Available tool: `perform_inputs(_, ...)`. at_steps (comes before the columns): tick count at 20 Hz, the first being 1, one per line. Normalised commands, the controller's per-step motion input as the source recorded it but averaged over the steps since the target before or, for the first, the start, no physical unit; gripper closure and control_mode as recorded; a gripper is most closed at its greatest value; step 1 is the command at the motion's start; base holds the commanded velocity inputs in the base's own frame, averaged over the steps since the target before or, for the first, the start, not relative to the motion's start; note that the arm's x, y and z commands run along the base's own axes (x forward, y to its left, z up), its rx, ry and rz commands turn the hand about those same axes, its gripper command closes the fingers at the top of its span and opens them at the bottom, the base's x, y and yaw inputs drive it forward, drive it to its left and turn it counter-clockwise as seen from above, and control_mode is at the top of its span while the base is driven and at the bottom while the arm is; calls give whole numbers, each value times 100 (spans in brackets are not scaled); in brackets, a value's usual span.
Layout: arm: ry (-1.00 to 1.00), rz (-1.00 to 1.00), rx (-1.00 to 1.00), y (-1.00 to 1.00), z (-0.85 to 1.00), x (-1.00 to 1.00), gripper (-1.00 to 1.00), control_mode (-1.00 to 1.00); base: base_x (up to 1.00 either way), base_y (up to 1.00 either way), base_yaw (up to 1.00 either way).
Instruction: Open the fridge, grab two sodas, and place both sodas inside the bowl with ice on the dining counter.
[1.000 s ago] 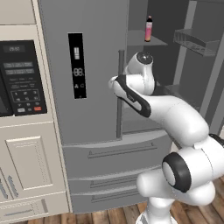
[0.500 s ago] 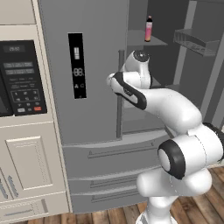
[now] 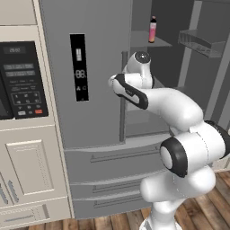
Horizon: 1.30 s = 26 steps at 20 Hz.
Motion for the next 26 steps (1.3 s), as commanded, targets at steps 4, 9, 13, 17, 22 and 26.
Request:
perform_inputs(4, 0, 0, 0, 5, -19, 18, 100, -100, 0, 0, 0)
perform_inputs(9, 0, -3, 0, 4, -20, 5, 100, -100, 0, 0, 0)
perform_inputs(13, 3, 0, -1, 32, -22, -8, 100, -100, 0, 0, 0)
perform_inputs(17, 1, 4, 0, 49, -21, -43, 100, -100, 0, 0, 0)
perform_inputs(22, 0, 9, 0, 52, -8, -91, 100, -100, 0, 0, 0)
perform_inputs(26, 0, 13, 0, 60, -11, -100, 100, -100, 0, 0, 0)
